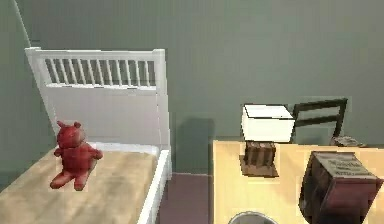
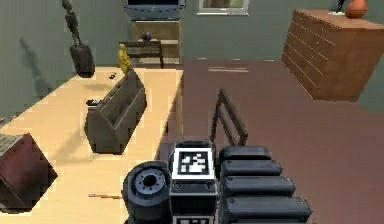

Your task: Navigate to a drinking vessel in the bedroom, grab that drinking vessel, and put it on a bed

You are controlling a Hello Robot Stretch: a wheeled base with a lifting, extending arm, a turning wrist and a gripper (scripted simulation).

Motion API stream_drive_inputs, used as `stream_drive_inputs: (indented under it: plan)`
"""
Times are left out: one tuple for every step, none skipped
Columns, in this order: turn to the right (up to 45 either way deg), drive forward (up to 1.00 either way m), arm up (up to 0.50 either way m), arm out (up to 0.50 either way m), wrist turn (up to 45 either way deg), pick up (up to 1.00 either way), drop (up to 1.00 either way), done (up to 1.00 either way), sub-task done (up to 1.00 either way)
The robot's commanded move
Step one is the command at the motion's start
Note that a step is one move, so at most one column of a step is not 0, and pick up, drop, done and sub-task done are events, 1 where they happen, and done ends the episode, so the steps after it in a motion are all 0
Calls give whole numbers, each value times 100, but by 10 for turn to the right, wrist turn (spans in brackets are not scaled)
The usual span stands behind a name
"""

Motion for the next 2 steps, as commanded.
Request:
stream_drive_inputs:
  plan:
    - [450,0,0,0,0,0,0,0,0]
    - [450,0,0,0,0,0,0,0,0]
